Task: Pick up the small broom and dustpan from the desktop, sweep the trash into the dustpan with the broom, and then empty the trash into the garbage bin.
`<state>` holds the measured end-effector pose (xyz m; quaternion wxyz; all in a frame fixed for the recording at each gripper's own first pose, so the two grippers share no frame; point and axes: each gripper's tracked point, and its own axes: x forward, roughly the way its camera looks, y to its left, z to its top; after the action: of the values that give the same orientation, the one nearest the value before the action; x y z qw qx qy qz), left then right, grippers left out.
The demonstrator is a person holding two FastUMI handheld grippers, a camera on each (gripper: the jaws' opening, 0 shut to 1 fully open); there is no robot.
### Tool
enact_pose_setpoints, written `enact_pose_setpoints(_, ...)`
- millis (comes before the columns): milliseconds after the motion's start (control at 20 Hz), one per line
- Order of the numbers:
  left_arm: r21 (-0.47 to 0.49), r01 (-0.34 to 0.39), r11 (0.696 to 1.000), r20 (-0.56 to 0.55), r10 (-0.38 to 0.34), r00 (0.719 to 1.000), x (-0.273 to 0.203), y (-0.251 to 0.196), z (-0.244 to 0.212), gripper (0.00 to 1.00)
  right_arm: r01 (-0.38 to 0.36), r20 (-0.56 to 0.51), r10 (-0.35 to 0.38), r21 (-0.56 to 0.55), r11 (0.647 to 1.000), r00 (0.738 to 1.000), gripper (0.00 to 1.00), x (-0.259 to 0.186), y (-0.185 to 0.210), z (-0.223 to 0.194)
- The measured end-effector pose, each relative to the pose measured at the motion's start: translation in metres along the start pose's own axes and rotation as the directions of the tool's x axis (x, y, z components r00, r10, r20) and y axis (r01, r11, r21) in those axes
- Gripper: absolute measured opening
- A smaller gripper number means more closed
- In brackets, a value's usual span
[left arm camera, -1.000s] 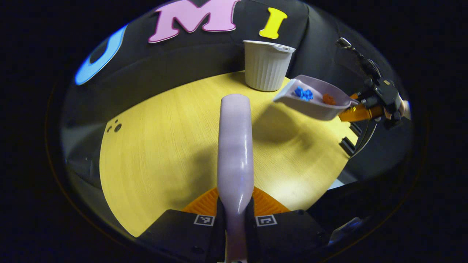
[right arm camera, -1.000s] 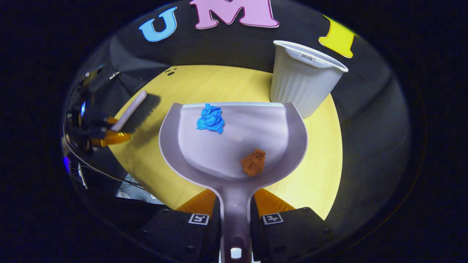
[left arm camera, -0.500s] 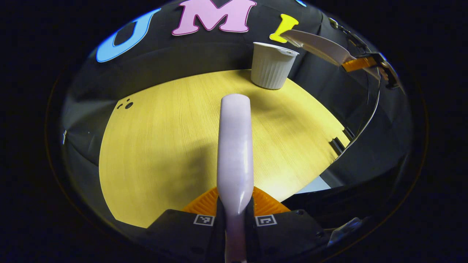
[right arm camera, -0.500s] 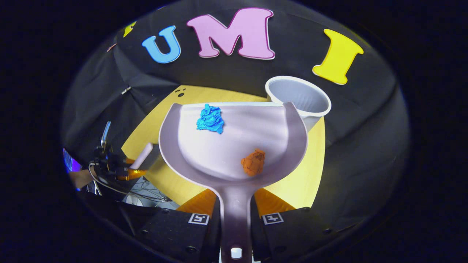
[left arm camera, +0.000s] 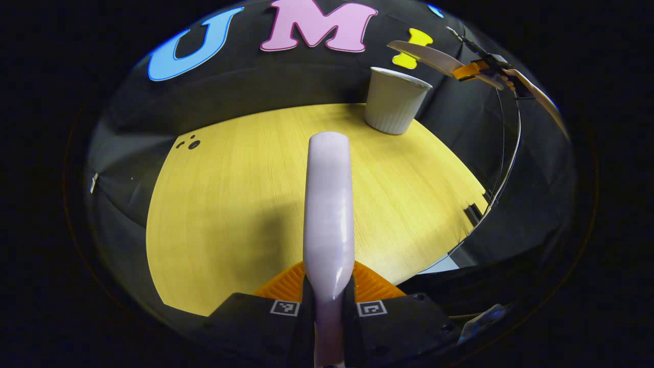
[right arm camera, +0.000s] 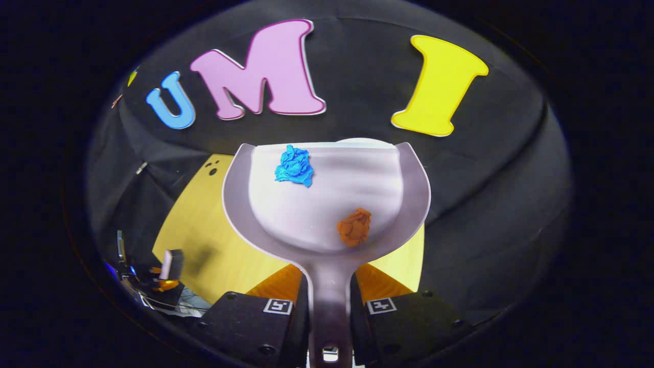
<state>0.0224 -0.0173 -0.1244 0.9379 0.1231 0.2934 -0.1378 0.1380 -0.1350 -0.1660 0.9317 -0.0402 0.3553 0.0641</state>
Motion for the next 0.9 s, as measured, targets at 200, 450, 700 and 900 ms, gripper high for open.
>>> enact_pose_setpoints(200, -0.066, -0.009, 0.998, 0.021, 0.01, 1.0, -0.002, 0.013, 0.011, 0.26, 0.087, -0.006, -0.087, 0.011, 0.996, 0.996, 0.38, 0.014, -0.014, 0.003)
enact_pose_setpoints(450, -0.101, -0.048, 0.994, 0.007, 0.049, 0.999, -0.001, 0.037, 0.009, 0.26, 0.234, -0.004, -0.234, -0.039, 0.971, 0.972, 0.38, 0.037, -0.05, 0.007)
enact_pose_setpoints(700, -0.117, -0.071, 0.991, 0.003, 0.072, 0.997, 0.004, 0.05, 0.016, 0.26, 0.388, 0.05, -0.385, -0.164, 0.907, 0.921, 0.38, 0.052, -0.085, 0.014)
enact_pose_setpoints(900, -0.124, -0.079, 0.989, -0.002, 0.079, 0.997, 0.008, 0.052, 0.02, 0.26, 0.493, 0.155, -0.471, -0.357, 0.793, 0.869, 0.38, 0.057, -0.101, 0.018)
